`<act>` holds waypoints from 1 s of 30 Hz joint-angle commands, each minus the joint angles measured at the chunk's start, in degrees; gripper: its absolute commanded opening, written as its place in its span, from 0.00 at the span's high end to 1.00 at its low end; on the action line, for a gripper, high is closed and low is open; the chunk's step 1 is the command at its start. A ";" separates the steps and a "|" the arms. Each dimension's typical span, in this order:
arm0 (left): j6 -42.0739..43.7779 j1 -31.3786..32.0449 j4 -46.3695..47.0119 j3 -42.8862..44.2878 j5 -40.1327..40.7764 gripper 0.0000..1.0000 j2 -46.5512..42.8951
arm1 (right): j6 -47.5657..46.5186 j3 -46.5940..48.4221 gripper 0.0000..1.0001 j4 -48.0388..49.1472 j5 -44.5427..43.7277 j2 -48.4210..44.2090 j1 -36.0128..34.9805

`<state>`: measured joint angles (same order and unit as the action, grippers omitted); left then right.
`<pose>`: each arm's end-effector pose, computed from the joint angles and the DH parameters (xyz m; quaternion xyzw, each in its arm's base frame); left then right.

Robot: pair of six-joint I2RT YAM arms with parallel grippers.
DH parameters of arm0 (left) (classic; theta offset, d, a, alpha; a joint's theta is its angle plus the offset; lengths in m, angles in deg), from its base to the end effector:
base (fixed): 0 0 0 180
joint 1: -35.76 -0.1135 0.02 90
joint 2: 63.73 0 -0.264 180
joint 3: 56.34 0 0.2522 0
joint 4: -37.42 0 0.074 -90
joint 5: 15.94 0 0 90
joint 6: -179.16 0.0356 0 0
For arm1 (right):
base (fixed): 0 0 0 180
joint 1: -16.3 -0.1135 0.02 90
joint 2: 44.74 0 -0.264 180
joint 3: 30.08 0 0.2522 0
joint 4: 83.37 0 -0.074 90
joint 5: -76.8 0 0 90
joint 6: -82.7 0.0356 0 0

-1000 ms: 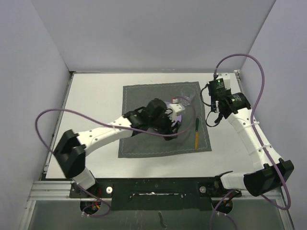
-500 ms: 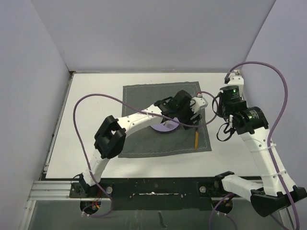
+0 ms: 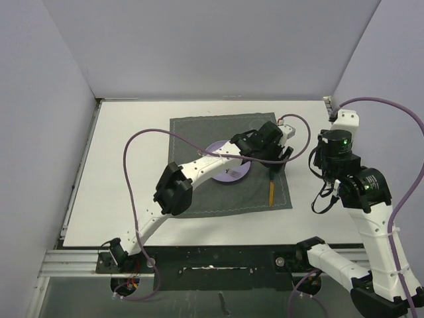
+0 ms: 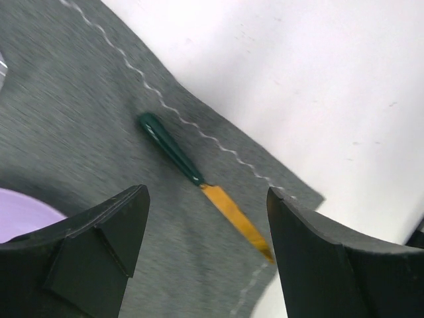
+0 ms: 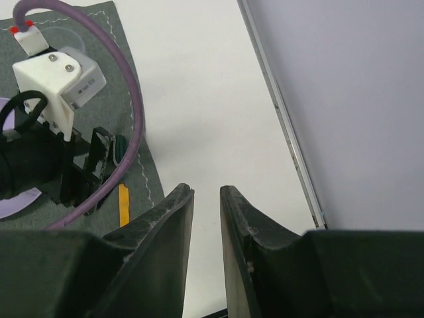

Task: Set the dinner table for one person
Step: Adjust the knife on the napkin.

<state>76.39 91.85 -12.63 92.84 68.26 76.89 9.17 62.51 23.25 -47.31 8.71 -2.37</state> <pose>0.3069 -0.4630 0.2460 0.3554 0.8386 -0.2700 0.3123 0.1427 0.0272 0.4266 0.1209 0.8475 -0.1122 0.5045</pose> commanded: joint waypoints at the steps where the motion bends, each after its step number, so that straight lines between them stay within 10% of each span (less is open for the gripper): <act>1: -14.16 0.68 -0.45 3.56 0.26 0.30 1.85 | -0.93 0.64 0.75 2.65 -2.09 -0.86 0.14; 30: -21.62 -1.92 -3.65 12.44 1.47 0.44 14.24 | -2.54 1.34 0.75 2.61 -1.77 -2.38 -0.91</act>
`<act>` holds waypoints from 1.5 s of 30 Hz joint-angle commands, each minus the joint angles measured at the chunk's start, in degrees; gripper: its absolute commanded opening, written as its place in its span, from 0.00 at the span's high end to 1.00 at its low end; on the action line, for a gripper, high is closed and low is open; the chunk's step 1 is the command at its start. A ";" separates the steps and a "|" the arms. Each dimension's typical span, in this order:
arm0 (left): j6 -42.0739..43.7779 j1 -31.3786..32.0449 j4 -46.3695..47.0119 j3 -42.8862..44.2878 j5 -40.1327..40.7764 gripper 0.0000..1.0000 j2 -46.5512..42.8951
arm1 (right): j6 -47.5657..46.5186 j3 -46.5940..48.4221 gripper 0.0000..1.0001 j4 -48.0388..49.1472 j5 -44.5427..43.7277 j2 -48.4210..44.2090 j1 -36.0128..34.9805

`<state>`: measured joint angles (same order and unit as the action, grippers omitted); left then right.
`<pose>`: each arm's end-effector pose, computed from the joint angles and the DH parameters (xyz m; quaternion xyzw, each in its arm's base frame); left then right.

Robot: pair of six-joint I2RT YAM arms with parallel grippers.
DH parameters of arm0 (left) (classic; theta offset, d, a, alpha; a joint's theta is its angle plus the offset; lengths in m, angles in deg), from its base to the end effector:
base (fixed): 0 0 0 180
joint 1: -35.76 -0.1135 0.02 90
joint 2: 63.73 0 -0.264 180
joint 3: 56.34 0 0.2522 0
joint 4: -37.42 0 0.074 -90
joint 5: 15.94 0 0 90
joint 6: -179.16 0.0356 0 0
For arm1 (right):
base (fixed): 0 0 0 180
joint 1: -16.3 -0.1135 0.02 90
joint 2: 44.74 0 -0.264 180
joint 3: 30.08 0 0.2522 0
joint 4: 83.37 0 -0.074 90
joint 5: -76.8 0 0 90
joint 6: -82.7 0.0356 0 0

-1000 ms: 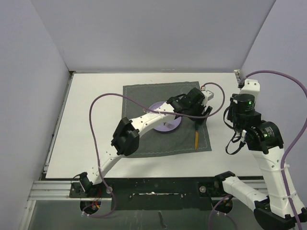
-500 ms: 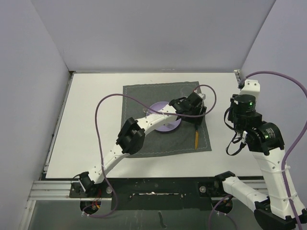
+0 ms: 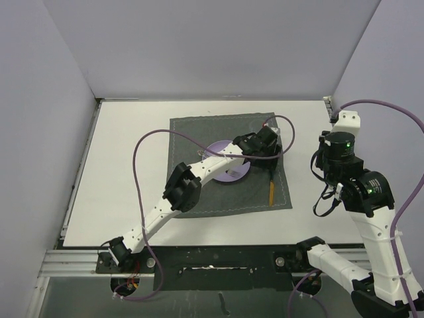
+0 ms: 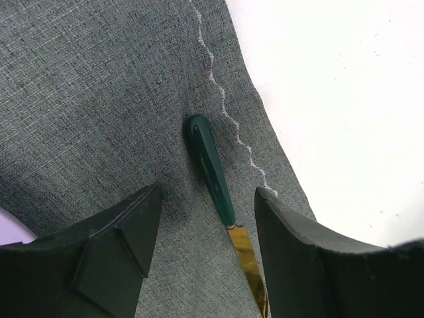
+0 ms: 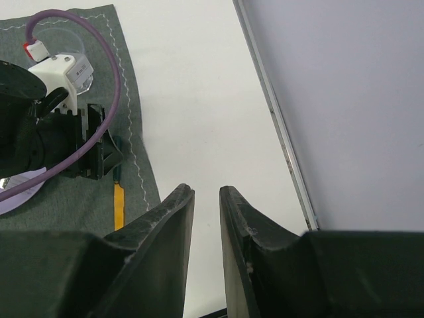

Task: Set the dinner table for one person
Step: Adjust the knife on the napkin.

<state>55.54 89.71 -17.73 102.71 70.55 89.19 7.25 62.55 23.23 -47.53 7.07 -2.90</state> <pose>0.3382 -0.4683 0.1779 0.1758 0.9197 -0.2628 0.2327 0.1339 0.0254 0.4302 0.1077 0.8431 -0.1145 0.5144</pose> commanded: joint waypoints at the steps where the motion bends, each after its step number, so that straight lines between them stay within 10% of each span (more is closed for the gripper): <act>1: -0.80 0.27 1.59 2.43 -0.80 0.44 1.56 | -0.65 1.29 0.75 2.64 -1.61 -0.75 -0.45; 45: -3.49 0.70 -1.35 3.13 2.82 0.52 3.60 | -0.92 2.80 0.75 0.49 -1.64 -1.93 -1.21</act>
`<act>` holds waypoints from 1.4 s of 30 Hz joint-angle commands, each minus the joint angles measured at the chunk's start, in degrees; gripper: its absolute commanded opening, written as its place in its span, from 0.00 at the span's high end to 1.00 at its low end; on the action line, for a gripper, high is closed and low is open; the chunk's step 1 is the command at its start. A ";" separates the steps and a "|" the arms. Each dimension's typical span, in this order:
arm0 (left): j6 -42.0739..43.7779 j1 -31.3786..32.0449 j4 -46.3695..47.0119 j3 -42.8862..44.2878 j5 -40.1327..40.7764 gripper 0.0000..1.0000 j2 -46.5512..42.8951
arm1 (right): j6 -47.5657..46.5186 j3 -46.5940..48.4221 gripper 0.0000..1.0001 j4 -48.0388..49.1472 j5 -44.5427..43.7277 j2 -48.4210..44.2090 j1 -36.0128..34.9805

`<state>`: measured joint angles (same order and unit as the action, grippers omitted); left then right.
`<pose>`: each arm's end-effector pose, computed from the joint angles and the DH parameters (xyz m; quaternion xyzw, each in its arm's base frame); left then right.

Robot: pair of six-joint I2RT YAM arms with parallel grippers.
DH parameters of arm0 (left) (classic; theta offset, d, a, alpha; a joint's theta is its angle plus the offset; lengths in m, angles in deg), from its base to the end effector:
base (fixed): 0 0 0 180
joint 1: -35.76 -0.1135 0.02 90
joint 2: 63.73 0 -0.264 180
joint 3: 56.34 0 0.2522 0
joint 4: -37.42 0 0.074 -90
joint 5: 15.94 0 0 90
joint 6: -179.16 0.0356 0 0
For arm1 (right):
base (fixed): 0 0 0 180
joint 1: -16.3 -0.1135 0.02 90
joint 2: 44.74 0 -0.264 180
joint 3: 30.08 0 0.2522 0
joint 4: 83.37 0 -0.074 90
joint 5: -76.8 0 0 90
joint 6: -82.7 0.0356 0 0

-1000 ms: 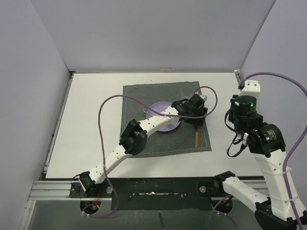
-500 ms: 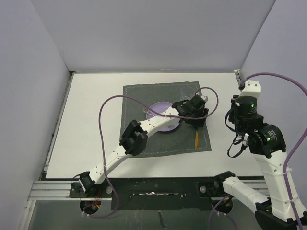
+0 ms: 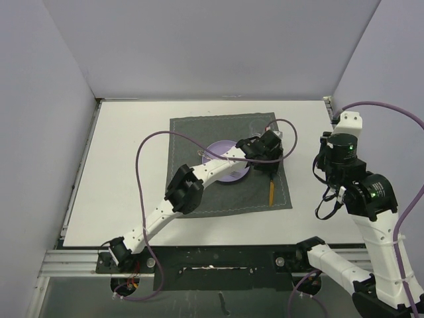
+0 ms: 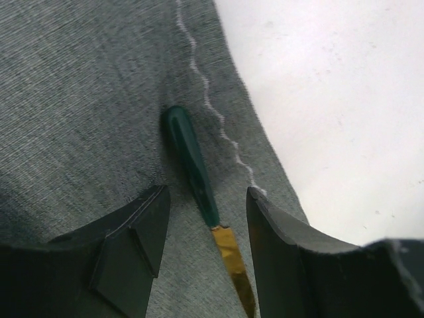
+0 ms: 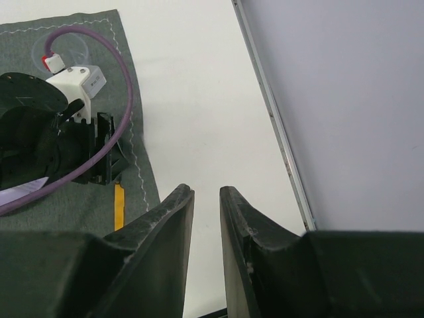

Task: Set the dinner table for one person
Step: Adjust the knife on the napkin.

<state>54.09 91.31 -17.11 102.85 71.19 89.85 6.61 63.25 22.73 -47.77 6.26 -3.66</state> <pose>0.3263 -0.4788 0.1730 0.1751 0.9197 -0.2658 0.2300 0.1275 0.0248 0.4344 0.1008 0.8399 -0.1123 0.5214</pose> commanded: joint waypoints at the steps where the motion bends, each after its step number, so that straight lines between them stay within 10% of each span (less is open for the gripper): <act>1: -2.50 -1.02 -2.62 3.02 2.25 0.52 3.22 | -0.20 2.02 0.75 0.97 -1.38 -1.27 -0.44; 13: -4.21 -1.33 -6.52 2.13 2.47 0.55 5.92 | -0.29 1.92 0.75 0.90 -1.35 -1.67 -0.51; 24: -3.88 -0.98 -3.37 -0.09 -1.34 0.84 6.12 | -0.20 1.52 0.74 0.92 -1.25 -1.78 -0.51; 31: -1.06 -0.01 -0.14 -1.70 -2.48 0.48 3.94 | 0.14 0.93 0.74 0.56 -0.24 -0.95 -0.52; 42: -2.41 0.41 -0.35 1.35 -4.26 0.47 7.97 | -0.29 2.50 0.73 -0.15 -1.38 -1.25 -0.51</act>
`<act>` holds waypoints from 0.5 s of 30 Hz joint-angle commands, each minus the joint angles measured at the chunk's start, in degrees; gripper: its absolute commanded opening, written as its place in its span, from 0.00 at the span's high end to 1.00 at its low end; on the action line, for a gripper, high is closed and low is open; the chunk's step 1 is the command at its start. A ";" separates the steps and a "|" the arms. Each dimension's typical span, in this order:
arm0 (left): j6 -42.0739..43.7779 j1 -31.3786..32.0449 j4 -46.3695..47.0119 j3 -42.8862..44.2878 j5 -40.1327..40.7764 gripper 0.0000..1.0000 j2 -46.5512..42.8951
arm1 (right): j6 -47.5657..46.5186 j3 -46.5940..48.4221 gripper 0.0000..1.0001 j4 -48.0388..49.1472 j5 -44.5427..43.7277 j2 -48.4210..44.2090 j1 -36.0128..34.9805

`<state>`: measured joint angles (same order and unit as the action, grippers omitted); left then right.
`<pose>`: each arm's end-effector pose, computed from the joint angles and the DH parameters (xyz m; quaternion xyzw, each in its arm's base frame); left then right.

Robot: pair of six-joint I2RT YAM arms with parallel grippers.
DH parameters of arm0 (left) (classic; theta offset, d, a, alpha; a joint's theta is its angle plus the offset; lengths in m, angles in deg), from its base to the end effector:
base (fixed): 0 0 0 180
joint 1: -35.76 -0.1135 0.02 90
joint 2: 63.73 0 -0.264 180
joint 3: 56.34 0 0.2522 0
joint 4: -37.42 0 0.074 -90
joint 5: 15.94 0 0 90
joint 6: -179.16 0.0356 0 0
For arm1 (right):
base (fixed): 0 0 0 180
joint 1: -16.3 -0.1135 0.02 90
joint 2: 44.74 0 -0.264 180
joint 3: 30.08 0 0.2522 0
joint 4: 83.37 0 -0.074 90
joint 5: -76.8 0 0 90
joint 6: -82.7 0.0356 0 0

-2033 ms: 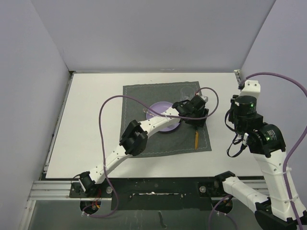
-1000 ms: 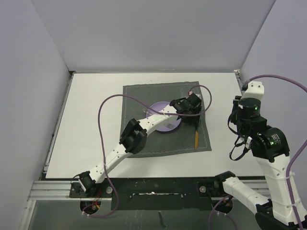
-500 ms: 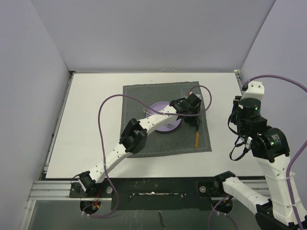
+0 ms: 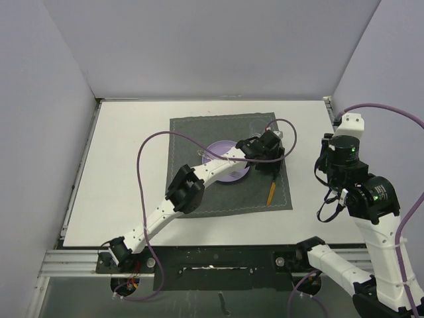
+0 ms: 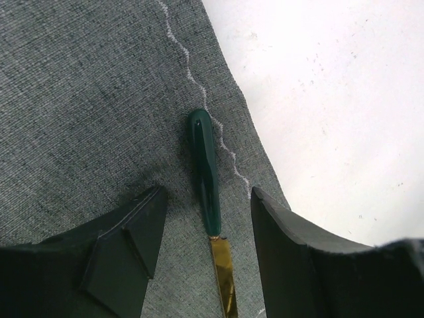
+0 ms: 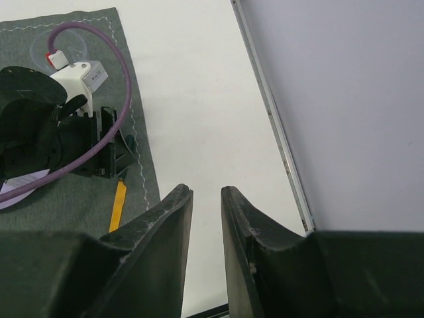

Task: Set the dinner table for one person
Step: Adjust the knife on the napkin.

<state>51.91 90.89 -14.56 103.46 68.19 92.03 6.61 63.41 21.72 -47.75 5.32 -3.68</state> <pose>0.3318 -0.4825 0.1584 0.1630 0.9180 -0.2917 0.2136 0.1214 0.0226 0.4353 0.1008 0.8396 -0.1118 0.5220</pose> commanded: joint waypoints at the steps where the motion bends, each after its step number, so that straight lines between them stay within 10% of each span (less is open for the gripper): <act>1: -0.46 0.89 -2.91 0.88 -1.42 0.48 6.16 | -0.27 2.41 0.73 0.85 -1.42 -0.37 -0.42; 15: 1.61 1.56 -7.64 -4.22 0.86 0.55 5.25 | -0.38 2.19 0.72 0.91 -1.36 -0.74 -0.48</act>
<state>51.38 90.96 -13.25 104.79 66.51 93.78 6.59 63.73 21.46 -47.75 5.17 -3.68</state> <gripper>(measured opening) 0.447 0.274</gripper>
